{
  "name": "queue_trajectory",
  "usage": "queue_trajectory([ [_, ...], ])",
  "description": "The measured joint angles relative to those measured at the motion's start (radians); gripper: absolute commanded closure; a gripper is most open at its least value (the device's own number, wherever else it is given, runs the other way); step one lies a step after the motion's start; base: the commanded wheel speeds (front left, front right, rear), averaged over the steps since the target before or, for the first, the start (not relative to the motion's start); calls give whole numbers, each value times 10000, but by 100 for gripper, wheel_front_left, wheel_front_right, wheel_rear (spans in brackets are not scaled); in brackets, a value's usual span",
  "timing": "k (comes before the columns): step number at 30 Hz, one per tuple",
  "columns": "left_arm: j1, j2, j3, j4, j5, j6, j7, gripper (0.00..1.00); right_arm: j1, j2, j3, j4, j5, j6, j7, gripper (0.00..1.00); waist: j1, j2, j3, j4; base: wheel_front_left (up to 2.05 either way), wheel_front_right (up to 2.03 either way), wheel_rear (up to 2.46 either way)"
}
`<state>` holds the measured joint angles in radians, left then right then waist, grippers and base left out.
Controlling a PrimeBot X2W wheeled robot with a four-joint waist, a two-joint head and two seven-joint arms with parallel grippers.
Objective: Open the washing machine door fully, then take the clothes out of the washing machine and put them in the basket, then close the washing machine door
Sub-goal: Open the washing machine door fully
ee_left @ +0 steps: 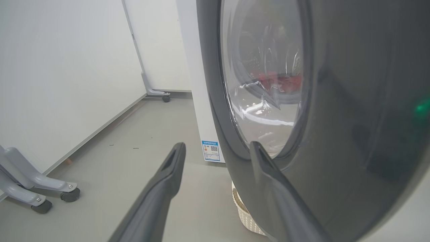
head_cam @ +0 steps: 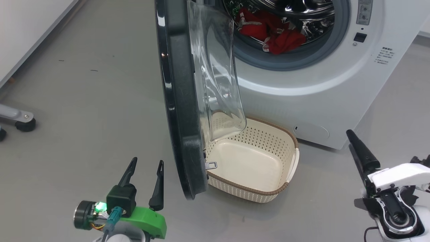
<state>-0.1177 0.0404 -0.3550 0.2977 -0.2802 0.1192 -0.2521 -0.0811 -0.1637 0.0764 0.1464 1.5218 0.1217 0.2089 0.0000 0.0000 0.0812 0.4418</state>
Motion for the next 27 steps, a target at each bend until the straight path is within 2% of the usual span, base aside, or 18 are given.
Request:
queue_trajectory([
  [8, 0, 0, -2, 63, 0, 0, -2, 0, 606, -719, -56, -328, -3033, 0, -2512, 0, 0, 0, -24, -70, 0, 0, 0],
  [17, 46, 6, 188, 184, 8, 0, -2, 0, 1347, -1540, 146, 144, -6266, 2, -4947, 0, 0, 0, -206, -148, 0, 0, 0],
  [21, 92, 6, 186, 209, 81, 0, 0, 0, 1538, -1563, 326, 197, -7290, -33, -4857, 0, 0, 0, -269, -181, 0, 0, 0],
  [27, 117, 4, 182, 219, 81, 0, 0, 0, 1577, -1735, 253, 44, -9208, -688, -4759, 0, 0, 1, -308, -194, 0, 0, 0],
])
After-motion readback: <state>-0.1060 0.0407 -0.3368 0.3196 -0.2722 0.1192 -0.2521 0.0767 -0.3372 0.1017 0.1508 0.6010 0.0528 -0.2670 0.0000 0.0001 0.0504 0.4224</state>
